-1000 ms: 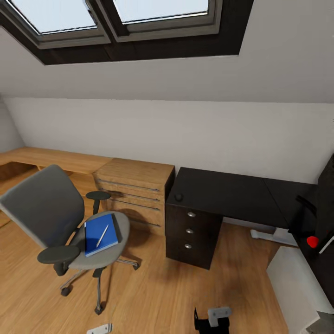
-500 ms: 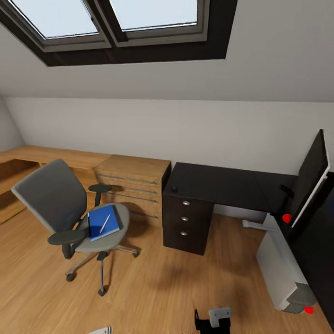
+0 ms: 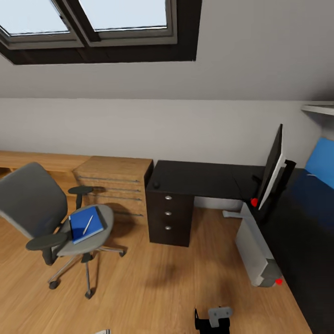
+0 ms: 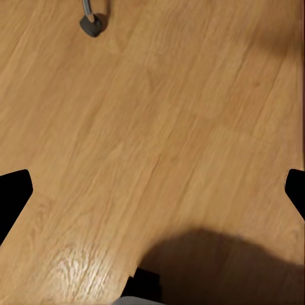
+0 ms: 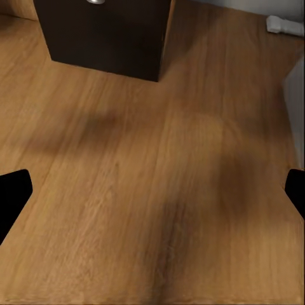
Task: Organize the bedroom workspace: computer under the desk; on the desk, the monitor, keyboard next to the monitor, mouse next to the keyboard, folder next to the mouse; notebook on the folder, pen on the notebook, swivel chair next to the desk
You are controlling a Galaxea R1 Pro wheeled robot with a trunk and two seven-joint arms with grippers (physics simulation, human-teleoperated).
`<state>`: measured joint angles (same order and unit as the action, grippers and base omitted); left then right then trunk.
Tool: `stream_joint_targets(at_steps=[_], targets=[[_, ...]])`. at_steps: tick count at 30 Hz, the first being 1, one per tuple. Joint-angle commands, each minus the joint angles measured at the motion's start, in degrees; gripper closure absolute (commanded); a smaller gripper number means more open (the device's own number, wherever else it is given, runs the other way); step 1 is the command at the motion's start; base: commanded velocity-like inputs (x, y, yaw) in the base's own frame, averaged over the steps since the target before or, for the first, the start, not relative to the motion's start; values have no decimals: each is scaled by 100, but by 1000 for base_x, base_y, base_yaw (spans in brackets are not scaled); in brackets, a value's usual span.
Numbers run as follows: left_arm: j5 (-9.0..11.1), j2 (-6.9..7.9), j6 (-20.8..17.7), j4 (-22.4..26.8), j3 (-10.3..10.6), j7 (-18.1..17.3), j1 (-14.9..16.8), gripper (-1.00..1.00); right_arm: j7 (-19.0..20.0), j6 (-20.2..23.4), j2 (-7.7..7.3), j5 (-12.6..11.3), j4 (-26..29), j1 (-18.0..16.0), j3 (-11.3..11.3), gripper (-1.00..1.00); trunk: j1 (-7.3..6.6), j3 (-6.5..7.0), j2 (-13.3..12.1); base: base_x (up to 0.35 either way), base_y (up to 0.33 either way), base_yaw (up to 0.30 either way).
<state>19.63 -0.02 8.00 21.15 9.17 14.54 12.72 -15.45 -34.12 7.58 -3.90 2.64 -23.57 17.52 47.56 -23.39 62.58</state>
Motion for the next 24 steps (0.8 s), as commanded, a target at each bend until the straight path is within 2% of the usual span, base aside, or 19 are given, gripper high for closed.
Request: stream_joint_targets(at_steps=[1,18,24], targets=[[49,4,40,-8,49,40,2,-100,-23,-15,3,-40,-8,-6,50,-100,-3,-8,4,-299,13,-265],[57,2,106,-41,50,40,2,-100,-20,-15,17,-32,-18,-7,59,-100,-3,-57,4,-333,42,-263],[58,1,100,-41,50,40,2,-100,-19,-15,20,-31,-18,-7,59,-100,-3,-75,4,-312,-101,-228]])
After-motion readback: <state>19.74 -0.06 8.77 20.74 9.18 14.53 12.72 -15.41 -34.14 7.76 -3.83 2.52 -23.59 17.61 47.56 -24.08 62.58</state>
